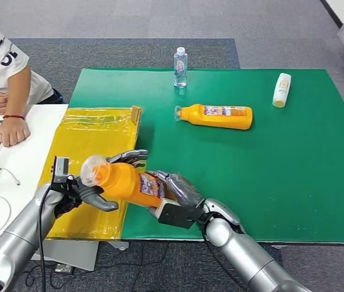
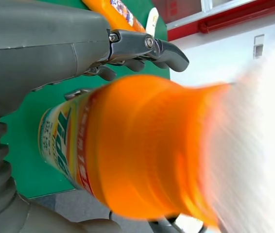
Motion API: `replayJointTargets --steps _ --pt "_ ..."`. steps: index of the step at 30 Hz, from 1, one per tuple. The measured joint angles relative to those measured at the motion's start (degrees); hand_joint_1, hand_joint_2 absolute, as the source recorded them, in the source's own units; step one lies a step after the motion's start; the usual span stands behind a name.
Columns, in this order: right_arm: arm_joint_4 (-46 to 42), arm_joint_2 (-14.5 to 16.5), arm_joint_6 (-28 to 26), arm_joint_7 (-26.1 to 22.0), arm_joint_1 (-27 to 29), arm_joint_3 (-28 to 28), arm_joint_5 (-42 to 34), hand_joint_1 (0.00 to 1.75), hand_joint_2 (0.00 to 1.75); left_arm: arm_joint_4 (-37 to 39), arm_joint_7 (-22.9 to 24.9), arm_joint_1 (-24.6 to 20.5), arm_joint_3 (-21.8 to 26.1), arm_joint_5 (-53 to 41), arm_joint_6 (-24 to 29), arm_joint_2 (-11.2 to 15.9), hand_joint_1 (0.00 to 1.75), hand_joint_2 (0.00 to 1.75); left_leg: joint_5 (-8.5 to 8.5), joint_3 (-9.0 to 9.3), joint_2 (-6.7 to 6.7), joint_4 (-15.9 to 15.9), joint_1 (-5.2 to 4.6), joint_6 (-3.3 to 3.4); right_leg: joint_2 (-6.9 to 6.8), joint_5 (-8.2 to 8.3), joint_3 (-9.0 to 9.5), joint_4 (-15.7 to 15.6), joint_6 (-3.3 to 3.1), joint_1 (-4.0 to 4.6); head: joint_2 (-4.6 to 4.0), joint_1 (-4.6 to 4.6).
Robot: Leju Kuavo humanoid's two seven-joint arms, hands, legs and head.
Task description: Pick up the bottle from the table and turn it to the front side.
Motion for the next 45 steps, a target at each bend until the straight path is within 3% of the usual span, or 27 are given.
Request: replayJointTargets --steps 13,21,25,45 --pt "2.4 1.4 -5.9 3.9 -0.7 -0.9 5.3 1.75 1.75 0.0 0.0 0.5 -0.4 -0.1 1.6 0.6 0.0 1.75 0.02 -0.03 0.0 0.0 0.0 -0.02 0.0 0.02 -0.03 0.0 -0.01 0.01 0.0 0.0" --pt "-0.8 1.6 -7.9 5.3 1.8 -1.1 9.3 1.75 1.75 -0.2 0.0 2.4 0.5 -0.1 3.1 0.8 0.03 1.75 0.01 -0.09 0.0 0.0 0.0 -0.02 0.01 0.01 -0.11 0.0 -0.02 0.01 0.0 0.0" --pt "-3.0 1.6 -8.1 5.7 2.8 -1.3 10.1 1.75 1.75 -0.5 0.0 3.5 0.7 -0.1 3.3 0.8 1.75 1.75 0.01 -0.11 0.0 0.0 0.0 -0.03 0.01 0.01 -0.13 0.0 -0.03 0.01 0.0 0.01" --pt "-12.9 0.8 -5.7 4.7 7.7 -1.8 8.7 1.75 1.75 -4.3 -0.2 6.3 4.1 -0.8 5.0 1.2 1.75 1.75 0.02 -0.16 0.01 0.0 0.0 -0.03 0.01 0.03 -0.17 0.0 -0.03 0.01 0.0 0.0"
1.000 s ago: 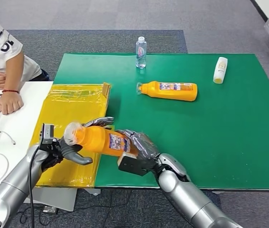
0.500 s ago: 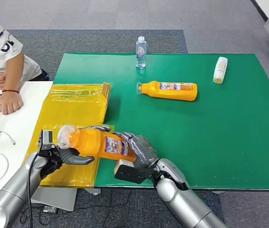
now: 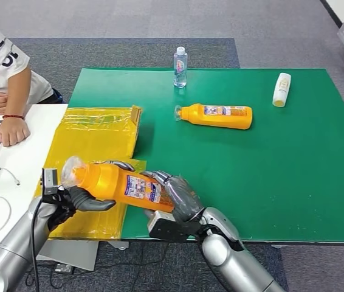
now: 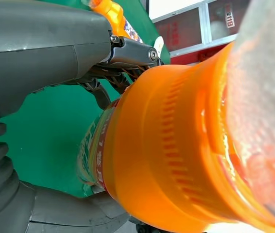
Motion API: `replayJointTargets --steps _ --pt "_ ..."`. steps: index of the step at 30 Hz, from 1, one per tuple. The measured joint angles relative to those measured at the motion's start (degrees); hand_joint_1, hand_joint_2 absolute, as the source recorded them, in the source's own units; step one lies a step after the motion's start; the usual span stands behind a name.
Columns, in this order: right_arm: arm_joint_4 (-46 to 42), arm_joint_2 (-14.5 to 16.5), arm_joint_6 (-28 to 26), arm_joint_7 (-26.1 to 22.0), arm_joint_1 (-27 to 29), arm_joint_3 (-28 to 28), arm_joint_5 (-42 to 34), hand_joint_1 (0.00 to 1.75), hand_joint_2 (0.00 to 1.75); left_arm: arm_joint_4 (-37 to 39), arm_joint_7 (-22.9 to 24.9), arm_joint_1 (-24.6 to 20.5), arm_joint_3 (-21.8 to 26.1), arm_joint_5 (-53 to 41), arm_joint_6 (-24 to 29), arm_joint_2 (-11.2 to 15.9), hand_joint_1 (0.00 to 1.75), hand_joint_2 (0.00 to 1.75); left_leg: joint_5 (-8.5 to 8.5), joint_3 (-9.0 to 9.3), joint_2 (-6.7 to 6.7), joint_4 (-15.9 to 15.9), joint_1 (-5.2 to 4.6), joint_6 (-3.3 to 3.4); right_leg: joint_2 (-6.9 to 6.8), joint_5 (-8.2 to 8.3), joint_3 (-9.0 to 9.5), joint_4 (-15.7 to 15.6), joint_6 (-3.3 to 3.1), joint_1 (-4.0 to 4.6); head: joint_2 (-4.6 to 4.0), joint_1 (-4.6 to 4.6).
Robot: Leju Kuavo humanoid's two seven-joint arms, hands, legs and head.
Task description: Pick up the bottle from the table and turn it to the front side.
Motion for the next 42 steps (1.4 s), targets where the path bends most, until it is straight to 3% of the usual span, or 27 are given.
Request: replayJointTargets --steps 1,4,5,26,35,42 --pt "0.0 0.0 0.1 0.0 0.0 0.0 0.2 1.75 1.75 -0.1 0.0 0.0 0.1 -0.1 0.0 0.0 1.58 1.75 0.0 0.0 0.0 0.0 0.0 0.0 0.0 0.01 0.0 0.0 0.0 0.0 0.0 0.0" --pt "0.0 0.0 0.3 0.0 0.0 0.0 0.7 1.75 1.75 -0.1 0.0 0.0 0.3 -0.5 0.0 -0.1 0.27 1.75 0.02 -0.01 0.0 0.0 0.0 -0.01 0.0 0.02 -0.02 0.0 -0.01 0.0 0.0 -0.01" --pt "0.0 0.0 0.3 0.0 -0.1 0.0 0.8 1.75 1.75 -0.2 0.0 0.0 0.4 -0.6 0.1 -0.1 0.0 1.75 0.02 -0.01 0.0 0.0 0.0 -0.02 0.0 0.02 -0.02 0.0 -0.01 0.0 0.0 0.0" --pt "0.3 0.0 0.9 -0.1 -0.3 0.5 1.4 1.75 1.75 -2.1 0.2 1.4 1.1 -1.5 -1.0 -0.6 0.0 1.75 0.04 -0.04 0.0 0.0 0.0 -0.04 0.01 0.03 -0.06 0.0 -0.02 0.0 0.0 -0.01" --pt "6.7 0.5 12.6 -2.0 -3.3 1.9 -8.8 1.75 1.75 -2.4 0.1 0.8 1.1 -2.0 -3.2 -1.7 0.0 1.75 0.09 -0.05 0.0 0.0 0.0 -0.04 0.01 0.08 -0.1 0.0 -0.04 0.0 0.0 0.01" --pt "17.6 2.4 15.1 -4.2 -6.9 3.0 -13.2 1.75 1.75 -2.4 0.1 -1.0 0.7 -2.3 -3.8 -3.5 0.0 1.75 0.15 -0.09 0.01 0.0 0.0 -0.01 0.01 0.15 -0.12 0.0 -0.06 0.0 0.0 0.01"
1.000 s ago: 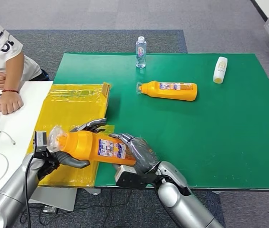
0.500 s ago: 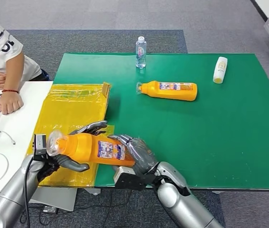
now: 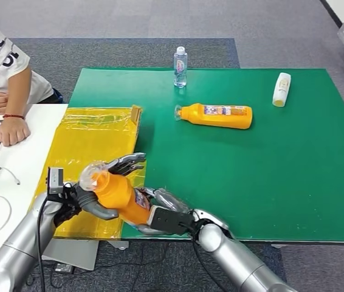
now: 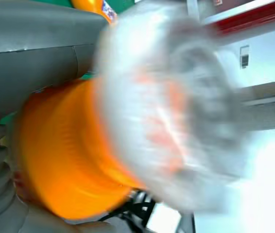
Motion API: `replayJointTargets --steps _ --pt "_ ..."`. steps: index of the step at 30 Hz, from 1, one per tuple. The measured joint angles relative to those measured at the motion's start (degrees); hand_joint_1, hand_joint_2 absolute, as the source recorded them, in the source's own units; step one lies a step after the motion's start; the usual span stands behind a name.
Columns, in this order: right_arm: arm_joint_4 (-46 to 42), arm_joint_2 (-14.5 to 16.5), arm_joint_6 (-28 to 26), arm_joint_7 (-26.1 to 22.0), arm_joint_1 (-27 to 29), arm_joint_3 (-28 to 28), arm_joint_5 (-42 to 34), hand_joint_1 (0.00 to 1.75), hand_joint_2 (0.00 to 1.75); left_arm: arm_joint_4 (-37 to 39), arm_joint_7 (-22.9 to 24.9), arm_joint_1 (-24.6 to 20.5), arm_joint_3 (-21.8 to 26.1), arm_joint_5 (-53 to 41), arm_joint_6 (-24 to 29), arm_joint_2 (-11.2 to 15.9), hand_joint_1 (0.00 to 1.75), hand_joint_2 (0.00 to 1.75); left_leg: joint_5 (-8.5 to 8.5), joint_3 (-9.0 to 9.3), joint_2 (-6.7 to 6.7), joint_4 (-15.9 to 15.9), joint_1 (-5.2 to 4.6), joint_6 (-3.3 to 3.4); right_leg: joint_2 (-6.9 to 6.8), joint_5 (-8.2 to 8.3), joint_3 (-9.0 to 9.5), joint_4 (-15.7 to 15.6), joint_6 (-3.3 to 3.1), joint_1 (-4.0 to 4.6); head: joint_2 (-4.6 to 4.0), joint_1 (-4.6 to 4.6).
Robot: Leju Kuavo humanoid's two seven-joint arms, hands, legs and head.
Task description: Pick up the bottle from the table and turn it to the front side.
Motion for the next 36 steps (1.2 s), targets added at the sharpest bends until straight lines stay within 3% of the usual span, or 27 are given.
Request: replayJointTargets --steps 12,23,29,36 --pt "4.6 1.2 -7.2 2.4 -1.4 1.6 3.1 1.75 1.75 0.0 0.0 -0.1 0.4 0.0 1.1 -0.8 0.0 1.75 0.03 -0.06 0.01 0.0 0.0 -0.01 0.0 0.04 -0.06 0.0 0.01 0.01 0.0 -0.01" --pt "0.3 1.2 -17.1 4.4 0.8 0.3 7.5 1.75 1.75 0.0 0.0 2.1 1.5 0.0 1.8 -0.6 0.0 1.75 0.03 -0.07 0.01 0.0 0.0 0.0 0.0 0.03 -0.06 0.0 0.01 0.01 0.0 -0.01" --pt "-6.8 0.7 -18.1 5.6 3.5 -3.2 10.8 1.75 1.75 -0.1 0.0 3.3 1.5 0.0 0.9 0.2 0.0 1.75 0.01 -0.08 0.01 0.0 0.0 0.0 0.01 0.0 -0.07 0.0 0.0 0.01 0.0 -0.01" --pt "-9.2 0.7 -17.4 5.5 4.6 -5.1 12.5 1.75 1.75 -0.3 0.0 3.3 1.5 0.0 0.5 1.0 0.0 1.75 0.02 -0.08 0.01 0.0 0.0 0.0 0.0 0.01 -0.07 0.0 -0.01 0.02 0.0 -0.02"
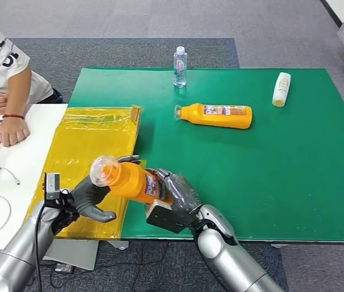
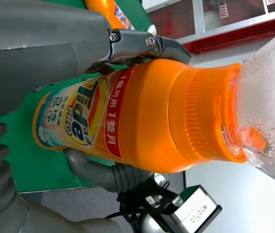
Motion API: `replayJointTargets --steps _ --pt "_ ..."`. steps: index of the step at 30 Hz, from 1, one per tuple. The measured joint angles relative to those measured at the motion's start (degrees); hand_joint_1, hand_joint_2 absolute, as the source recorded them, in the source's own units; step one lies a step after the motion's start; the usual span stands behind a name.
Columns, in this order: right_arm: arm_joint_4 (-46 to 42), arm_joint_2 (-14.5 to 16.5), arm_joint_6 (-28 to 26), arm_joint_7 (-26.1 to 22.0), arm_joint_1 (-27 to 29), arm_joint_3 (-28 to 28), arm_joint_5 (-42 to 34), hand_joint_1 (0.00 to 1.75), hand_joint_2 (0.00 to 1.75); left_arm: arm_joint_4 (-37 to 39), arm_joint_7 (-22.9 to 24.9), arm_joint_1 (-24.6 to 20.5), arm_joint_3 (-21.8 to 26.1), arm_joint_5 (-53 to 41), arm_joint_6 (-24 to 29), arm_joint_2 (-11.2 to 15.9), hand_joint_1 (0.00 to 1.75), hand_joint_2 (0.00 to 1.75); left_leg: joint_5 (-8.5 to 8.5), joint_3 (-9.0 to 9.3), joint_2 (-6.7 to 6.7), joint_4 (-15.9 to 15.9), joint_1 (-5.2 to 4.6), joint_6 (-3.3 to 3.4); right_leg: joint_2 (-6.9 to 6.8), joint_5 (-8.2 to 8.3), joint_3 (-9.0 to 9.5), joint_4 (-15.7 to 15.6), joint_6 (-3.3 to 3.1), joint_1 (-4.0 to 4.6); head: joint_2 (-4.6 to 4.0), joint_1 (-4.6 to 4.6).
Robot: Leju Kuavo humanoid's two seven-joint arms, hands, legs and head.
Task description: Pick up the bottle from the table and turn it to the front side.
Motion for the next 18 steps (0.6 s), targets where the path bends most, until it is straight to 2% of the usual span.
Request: replayJointTargets --steps 12,18 --pt "-0.3 0.0 -0.4 -0.5 0.3 -0.1 4.6 1.75 1.75 0.0 0.0 0.0 -0.1 -0.1 0.5 0.2 0.0 1.75 0.02 -0.01 0.0 0.0 0.0 -0.01 0.0 0.02 -0.04 0.0 0.01 0.0 0.0 0.0" --pt "-0.3 0.1 1.0 -2.4 0.4 0.0 3.0 1.75 1.75 0.0 0.0 -0.2 -0.5 -0.4 1.2 0.2 0.0 1.75 0.03 -0.01 0.0 0.0 0.0 -0.03 0.0 0.03 -0.05 0.0 0.01 0.0 0.0 0.01"
